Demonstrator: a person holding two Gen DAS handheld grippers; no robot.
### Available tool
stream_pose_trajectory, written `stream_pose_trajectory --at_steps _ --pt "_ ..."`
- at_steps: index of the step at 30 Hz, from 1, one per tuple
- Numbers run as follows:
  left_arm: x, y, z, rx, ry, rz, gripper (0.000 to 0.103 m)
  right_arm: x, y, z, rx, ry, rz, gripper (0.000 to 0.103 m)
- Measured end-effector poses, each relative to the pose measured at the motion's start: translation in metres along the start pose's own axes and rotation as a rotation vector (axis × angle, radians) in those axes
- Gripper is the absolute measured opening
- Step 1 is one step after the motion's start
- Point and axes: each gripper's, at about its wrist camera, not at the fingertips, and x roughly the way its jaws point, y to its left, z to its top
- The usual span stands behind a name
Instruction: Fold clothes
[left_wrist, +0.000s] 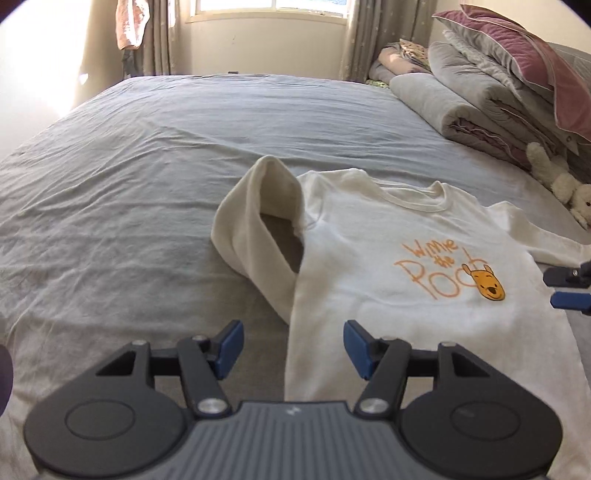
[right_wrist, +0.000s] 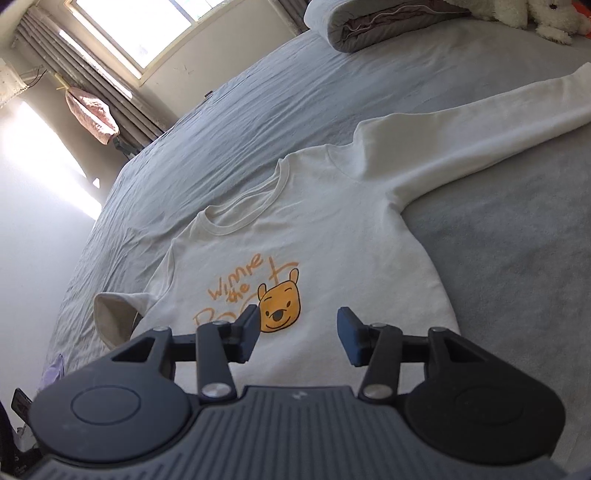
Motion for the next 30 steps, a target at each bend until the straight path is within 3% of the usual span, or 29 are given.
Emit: stream_pose_trajectory --at_steps 5,8,11,14,17,20,30 --pt "0.023 0.028 0.008 -0.169 0.005 -0.010 0.060 0.019 0.010 -0.014 -0.026 0.073 -0.003 0.052" --pt "0.037 0.039 0.012 -0.263 0.037 -0.054 0.031 0.028 0.015 -0.021 -0.053 0.123 -0.003 0.052" --pt "0.047 0.048 0.014 -0.350 0.069 -0.100 0.018 0.034 0.022 -0.026 -0.121 0.152 -0.013 0.055" --pt "0.049 0.049 0.019 -0.370 0.068 -0.092 0.005 0.040 0.026 -0.029 -0.168 0.158 -0.018 0.059" --pt "0.046 0.047 0.027 -0.362 0.057 -0.035 0.004 0.041 0.025 -0.028 -0.182 0.162 -0.008 0.062" --pt "0.036 0.047 0.043 -0.303 -0.013 0.079 0.003 0.041 0.023 -0.027 -0.174 0.166 0.002 0.062" --pt "0.024 0.044 0.096 0.051 -0.208 0.432 0.004 0.039 0.022 -0.025 -0.154 0.154 0.008 0.062"
